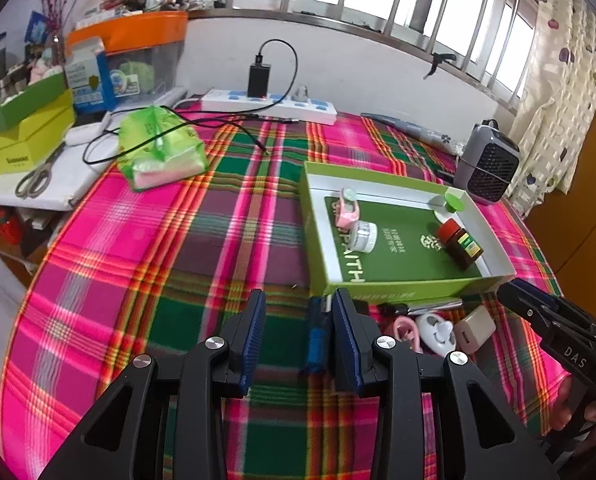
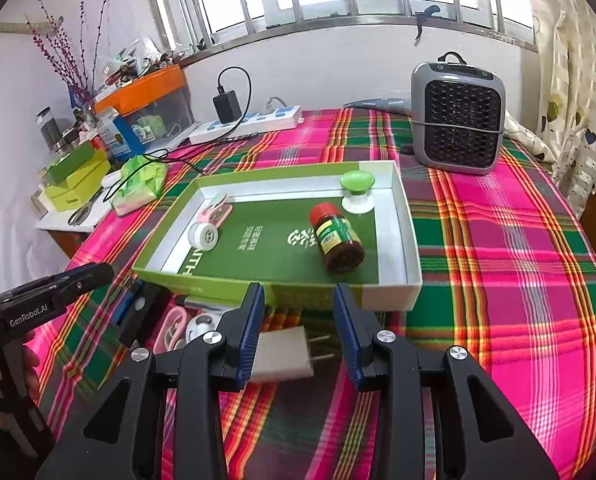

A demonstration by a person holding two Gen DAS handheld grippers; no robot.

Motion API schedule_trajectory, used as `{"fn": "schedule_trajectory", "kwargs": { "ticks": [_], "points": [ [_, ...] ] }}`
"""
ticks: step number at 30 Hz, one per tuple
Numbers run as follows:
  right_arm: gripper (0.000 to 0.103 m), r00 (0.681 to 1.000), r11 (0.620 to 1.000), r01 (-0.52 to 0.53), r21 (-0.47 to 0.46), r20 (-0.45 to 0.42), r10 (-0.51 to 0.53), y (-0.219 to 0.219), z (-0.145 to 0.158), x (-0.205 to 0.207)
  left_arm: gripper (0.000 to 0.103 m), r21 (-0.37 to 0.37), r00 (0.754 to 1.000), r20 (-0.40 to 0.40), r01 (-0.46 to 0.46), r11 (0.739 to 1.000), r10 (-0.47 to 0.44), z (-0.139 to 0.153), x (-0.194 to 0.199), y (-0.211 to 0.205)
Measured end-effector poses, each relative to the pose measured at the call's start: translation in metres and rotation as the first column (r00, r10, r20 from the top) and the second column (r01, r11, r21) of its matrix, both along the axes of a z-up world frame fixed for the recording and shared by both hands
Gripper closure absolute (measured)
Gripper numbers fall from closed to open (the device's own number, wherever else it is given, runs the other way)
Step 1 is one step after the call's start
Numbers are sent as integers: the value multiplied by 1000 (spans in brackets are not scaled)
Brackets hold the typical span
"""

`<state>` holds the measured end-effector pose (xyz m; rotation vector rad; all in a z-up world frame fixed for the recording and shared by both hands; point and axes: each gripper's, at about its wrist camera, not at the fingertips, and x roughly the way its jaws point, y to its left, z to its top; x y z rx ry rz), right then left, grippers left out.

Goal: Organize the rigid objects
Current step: 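Move both tools back out of the tray toward the objects beside it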

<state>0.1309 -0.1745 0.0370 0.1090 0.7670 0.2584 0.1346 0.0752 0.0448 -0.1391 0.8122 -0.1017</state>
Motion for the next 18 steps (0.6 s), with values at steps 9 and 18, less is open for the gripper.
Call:
{"fn": "schedule_trajectory", "kwargs": {
  "ticks": [9, 18],
  "points": [
    [66, 1000, 1000, 10, 1, 0, -10, 4, -3, -12, 71, -9, 999, 21, 40, 999, -39, -7, -13, -4],
    [66, 1000, 1000, 28, -9, -2, -28, 4, -4, -15, 76, -28, 1000, 9, -7, 1000, 7, -12, -11, 7]
  ]
}}
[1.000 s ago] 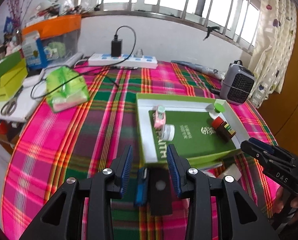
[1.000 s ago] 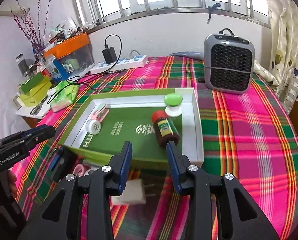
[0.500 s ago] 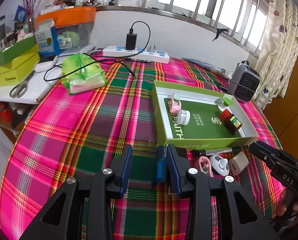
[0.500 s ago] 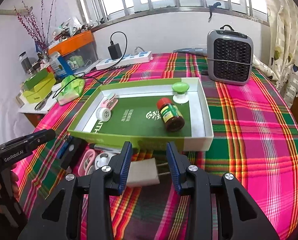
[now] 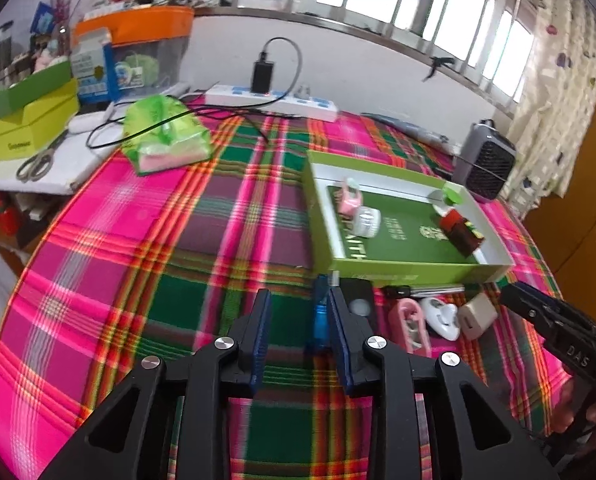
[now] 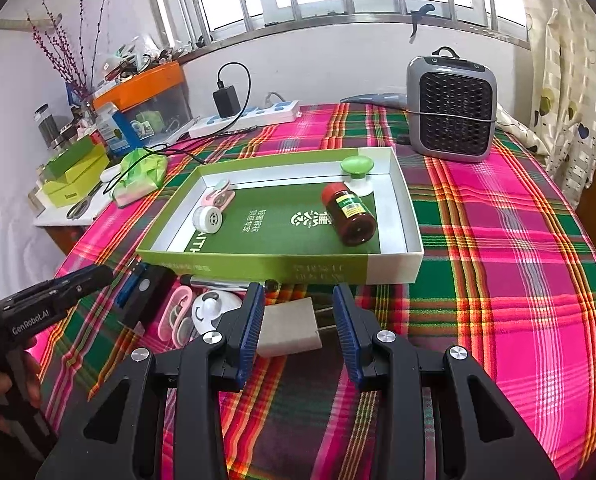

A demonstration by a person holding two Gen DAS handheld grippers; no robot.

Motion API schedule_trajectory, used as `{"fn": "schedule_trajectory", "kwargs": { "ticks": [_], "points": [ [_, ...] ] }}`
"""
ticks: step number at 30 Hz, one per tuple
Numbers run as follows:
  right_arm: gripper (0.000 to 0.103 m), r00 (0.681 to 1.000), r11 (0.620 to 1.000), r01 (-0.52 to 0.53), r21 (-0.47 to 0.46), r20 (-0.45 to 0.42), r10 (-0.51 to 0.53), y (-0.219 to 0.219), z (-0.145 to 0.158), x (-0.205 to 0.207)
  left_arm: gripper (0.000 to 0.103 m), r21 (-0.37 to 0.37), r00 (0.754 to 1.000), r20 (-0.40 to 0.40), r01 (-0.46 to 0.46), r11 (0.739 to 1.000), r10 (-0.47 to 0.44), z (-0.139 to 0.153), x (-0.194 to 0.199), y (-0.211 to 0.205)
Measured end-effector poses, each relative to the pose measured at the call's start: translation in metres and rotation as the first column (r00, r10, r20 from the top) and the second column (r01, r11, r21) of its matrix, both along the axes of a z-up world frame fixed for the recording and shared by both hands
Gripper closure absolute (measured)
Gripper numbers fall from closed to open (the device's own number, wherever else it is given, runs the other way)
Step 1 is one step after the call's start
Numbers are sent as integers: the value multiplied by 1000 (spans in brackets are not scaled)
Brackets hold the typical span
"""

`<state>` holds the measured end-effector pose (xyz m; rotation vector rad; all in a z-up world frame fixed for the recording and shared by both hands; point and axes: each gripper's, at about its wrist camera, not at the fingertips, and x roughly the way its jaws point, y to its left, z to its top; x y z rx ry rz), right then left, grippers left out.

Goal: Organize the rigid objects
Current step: 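Move both tools back out of the tray toward the objects beside it, then grasp the blue USB stick with the left tool while the right tool grasps the white charger plug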

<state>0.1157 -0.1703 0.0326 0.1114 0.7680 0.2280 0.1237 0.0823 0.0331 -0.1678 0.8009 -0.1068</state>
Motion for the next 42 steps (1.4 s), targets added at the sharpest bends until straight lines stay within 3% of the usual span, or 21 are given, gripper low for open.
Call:
{"fn": "schedule_trajectory", "kwargs": {
  "ticks": [6, 18, 21, 29, 42],
  "points": [
    [66, 1000, 1000, 2, 1, -7, -2, 0, -2, -2, 76, -6, 1000, -16, -27, 1000, 27, -6, -2, 16],
    [65, 999, 1000, -17, -22, -52, 16, 12, -15, 2, 75, -53, 1000, -25, 17, 998, -18, -11, -5, 15],
    [51, 998, 999, -30, -33, -63, 28, 17, -17, 6, 71, -64, 1000, -22, 14, 998, -16, -10, -5, 16],
    [50, 998, 995, -22, -96, -65, 16, 26, -20, 10, 67, -85, 999, -22, 26, 996, -28, -11, -5, 15],
    [49, 997, 986, 1, -166, -78, -14, 22, -22, 0, 64, -58, 997, -26, 74, 996, -75, -13, -6, 1]
  ]
}}
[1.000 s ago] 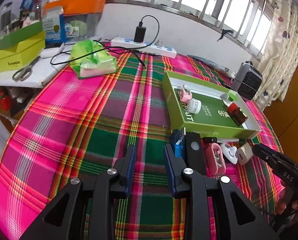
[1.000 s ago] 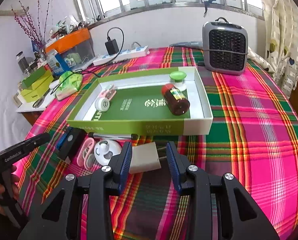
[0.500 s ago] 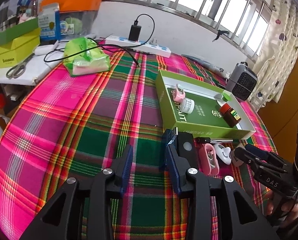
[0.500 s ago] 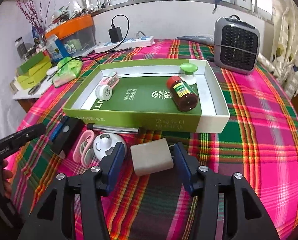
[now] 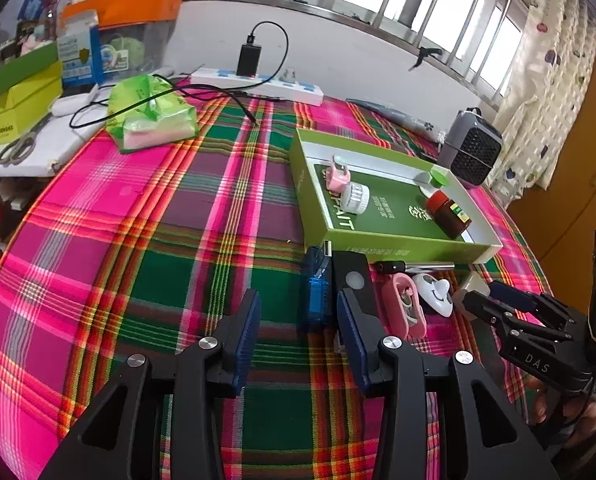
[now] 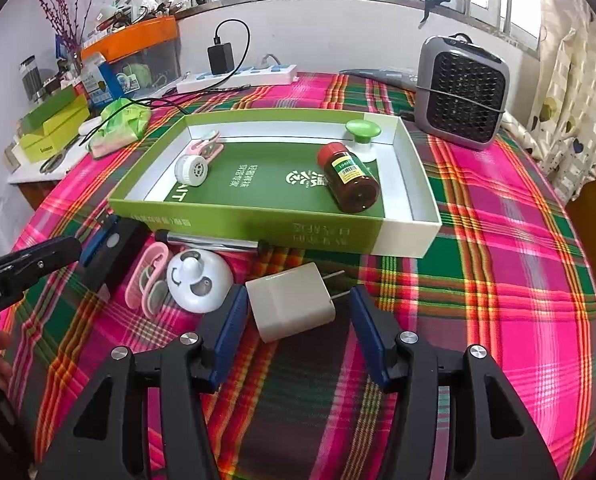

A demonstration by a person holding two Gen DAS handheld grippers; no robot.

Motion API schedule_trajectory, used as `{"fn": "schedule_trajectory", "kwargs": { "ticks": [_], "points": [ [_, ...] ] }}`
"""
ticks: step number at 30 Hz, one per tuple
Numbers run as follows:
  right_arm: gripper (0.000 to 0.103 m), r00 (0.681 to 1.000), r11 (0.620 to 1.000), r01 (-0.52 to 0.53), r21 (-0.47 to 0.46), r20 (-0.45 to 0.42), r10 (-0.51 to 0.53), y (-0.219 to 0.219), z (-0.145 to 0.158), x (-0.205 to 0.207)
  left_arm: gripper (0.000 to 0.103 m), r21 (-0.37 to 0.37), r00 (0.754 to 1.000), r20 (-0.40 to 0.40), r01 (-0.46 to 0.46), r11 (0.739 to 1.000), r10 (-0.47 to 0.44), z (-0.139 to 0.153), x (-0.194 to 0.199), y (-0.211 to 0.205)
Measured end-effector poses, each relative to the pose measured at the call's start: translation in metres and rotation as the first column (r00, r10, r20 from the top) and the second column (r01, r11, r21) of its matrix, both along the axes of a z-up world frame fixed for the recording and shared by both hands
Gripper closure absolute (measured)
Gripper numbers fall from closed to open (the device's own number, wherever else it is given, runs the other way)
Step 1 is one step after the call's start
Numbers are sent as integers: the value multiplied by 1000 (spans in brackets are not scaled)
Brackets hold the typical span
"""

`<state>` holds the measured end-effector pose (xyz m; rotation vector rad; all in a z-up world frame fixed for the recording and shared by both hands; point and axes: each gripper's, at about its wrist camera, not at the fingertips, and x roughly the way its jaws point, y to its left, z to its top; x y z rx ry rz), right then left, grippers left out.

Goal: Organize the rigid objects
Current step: 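Grasp the blue USB stick with the left tool while the right tool grasps the white charger plug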

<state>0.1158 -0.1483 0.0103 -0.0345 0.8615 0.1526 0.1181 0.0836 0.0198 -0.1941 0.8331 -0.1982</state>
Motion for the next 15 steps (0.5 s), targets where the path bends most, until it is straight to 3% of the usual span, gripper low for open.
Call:
{"fn": "schedule_trajectory", "kwargs": {
  "ticks": [7, 15],
  "points": [
    [49, 999, 999, 53, 14, -8, -53, -13, 1, -6, 64, 3, 1000, -3, 0, 1000, 0, -1, 0, -1],
    [49, 989, 984, 150, 98, -25, -148, -20, 7, 5, 64, 2, 1000, -11, -2, 1000, 2, -4, 1, -2]
  ]
}}
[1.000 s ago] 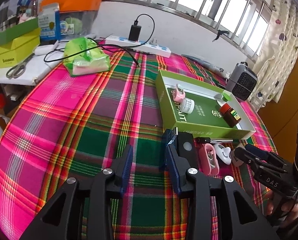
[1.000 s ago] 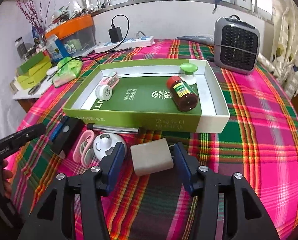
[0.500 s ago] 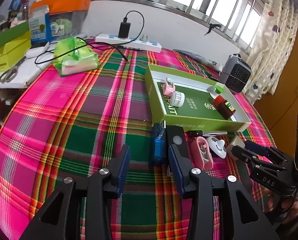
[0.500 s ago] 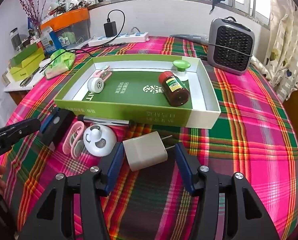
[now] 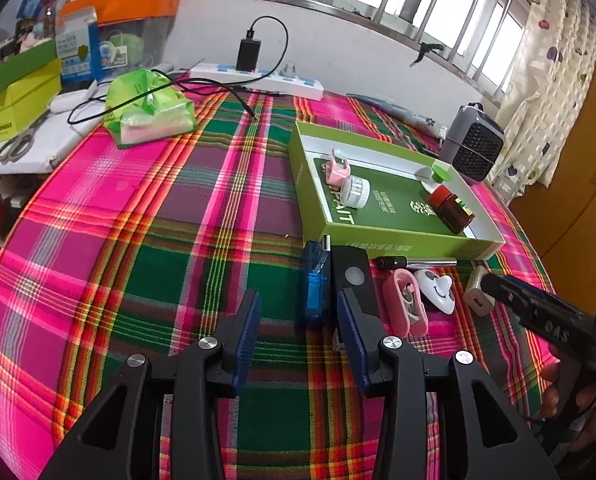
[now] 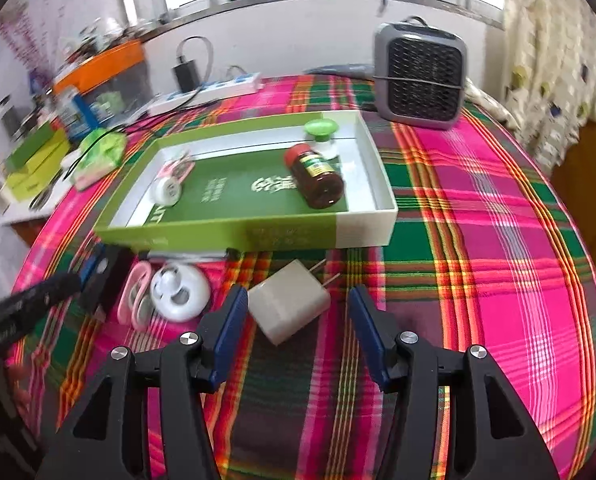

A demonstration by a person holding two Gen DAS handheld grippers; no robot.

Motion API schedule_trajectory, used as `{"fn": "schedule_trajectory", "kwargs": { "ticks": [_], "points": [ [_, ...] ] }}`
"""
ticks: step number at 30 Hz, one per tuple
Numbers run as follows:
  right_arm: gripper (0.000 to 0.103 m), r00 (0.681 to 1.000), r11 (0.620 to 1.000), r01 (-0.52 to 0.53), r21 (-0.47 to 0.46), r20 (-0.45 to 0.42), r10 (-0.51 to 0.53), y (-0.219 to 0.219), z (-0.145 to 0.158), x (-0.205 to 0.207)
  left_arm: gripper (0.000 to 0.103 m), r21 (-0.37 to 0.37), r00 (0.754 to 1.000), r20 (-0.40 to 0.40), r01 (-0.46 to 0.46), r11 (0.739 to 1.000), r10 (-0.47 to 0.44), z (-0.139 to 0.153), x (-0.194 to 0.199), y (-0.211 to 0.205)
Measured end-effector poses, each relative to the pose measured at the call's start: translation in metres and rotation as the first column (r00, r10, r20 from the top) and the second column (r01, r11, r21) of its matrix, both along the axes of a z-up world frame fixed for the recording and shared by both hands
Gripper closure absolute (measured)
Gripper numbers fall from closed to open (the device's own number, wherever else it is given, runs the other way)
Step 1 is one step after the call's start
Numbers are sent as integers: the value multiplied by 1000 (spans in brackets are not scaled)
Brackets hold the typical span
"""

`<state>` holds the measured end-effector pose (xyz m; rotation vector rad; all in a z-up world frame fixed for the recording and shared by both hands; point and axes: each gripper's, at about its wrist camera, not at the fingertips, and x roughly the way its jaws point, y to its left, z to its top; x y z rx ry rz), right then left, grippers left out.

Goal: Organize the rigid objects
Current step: 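Grasp the blue USB stick with the left tool while the right tool grasps the white charger plug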

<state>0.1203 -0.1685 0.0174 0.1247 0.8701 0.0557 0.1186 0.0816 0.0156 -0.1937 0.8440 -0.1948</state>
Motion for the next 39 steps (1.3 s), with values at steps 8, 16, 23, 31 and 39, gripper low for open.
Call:
{"fn": "schedule_trajectory", "kwargs": {
  "ticks": [8, 16, 23, 31, 39],
  "points": [
    [49, 998, 999, 45, 3, -48, -45, 4, -9, 17, 64, 5, 1000, -9, -3, 1000, 3, -2, 0, -1],
    [49, 997, 997, 35, -72, -60, -39, 0, -13, 8, 64, 10, 1000, -14, 5, 1000, -5, -3, 3, -2],
    [49, 997, 992, 39, -120, -58, -46, -15, -15, -2, 64, 67, 999, -4, 39, 997, -39, 1, 5, -8],
    [49, 998, 992, 25, -127, -59, -33, -16, -14, -2, 64, 146, 999, -8, 54, 988, -53, 4, 6, -12],
    [49, 998, 991, 15, -130, -54, -22, -15, -15, -1, 64, 174, 998, -31, 67, 982, -62, 0, 14, -14]
  ]
}}
